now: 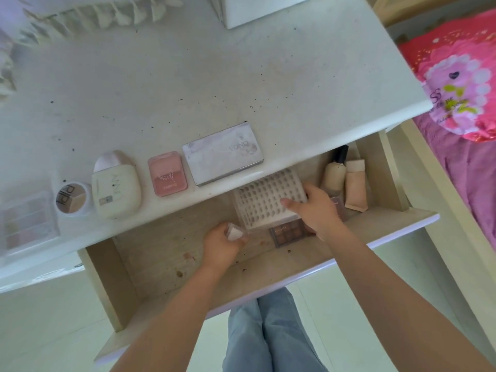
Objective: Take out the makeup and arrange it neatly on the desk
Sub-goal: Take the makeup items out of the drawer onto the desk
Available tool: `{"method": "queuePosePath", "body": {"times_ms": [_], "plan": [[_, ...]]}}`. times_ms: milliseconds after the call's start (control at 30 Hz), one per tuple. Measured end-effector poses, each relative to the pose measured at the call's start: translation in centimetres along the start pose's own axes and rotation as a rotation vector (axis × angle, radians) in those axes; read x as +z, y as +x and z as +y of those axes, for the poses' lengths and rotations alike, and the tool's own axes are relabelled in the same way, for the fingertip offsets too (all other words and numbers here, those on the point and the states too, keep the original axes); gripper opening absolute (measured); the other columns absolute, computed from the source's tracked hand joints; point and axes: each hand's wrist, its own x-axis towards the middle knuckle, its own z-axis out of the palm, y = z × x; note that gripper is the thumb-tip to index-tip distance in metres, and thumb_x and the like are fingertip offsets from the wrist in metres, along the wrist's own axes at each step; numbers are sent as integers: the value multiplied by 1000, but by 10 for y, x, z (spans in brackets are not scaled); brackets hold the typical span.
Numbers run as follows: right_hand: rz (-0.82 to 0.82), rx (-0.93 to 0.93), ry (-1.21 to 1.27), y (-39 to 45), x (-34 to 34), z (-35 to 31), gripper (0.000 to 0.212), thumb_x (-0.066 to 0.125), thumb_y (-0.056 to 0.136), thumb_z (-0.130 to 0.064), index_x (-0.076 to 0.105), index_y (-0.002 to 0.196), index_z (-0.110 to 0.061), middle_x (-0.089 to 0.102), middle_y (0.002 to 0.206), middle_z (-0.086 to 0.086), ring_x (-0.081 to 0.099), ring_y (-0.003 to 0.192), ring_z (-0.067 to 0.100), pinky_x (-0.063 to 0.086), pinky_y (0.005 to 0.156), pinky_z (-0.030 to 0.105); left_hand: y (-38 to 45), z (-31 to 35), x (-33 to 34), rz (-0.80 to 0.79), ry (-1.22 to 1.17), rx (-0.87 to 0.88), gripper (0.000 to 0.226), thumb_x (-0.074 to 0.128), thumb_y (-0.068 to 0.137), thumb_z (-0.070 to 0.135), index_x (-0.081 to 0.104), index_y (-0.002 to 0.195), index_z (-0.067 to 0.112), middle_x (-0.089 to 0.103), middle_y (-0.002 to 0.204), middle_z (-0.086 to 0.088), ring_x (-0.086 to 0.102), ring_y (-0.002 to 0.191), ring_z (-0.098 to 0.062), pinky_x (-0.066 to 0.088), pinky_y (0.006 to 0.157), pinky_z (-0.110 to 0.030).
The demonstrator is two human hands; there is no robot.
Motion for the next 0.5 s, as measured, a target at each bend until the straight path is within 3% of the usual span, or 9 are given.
{"method": "queuePosePath", "body": {"times_ms": [67,167,267,400,500], "plan": [[-29,27,99,-19,-18,4,15,69,78,-17,58,88,-20,66,93,0,62,82,14,50,70,23,-12,0,-7,-67,75,10,13,71,75,7,60,79,12,58,74,2,52,66,-9,38,47,-5],[-92,33,208,-48,-48,5,24,70,74,-6,58,87,-23,67,90,-2,65,85,18,53,73,29,-33,9,-17,-146,141,75,21,73,71,7,56,65,18,56,64,6,49,55,-2,36,42,-5],[2,-5,199,-72,-77,-4,34,73,71,-5,52,84,-29,64,88,-5,64,79,12,52,63,22,-54,31,-25,-189,167,156,30,74,69,10,49,65,26,54,65,10,49,57,0,37,43,-5],[242,-118,179,-83,-112,-35,35,75,70,-8,49,80,-29,61,88,6,59,73,21,49,59,28,-68,78,-38,-150,193,305,37,75,70,17,46,90,26,53,82,11,49,67,2,37,50,-7],[335,-221,263,-71,-134,-68,20,71,74,-11,54,79,-21,66,71,-3,62,63,13,51,55,20,-61,119,-42,-22,299,444,49,71,75,18,47,117,15,52,108,-1,51,91,-11,35,69,-14]]}}
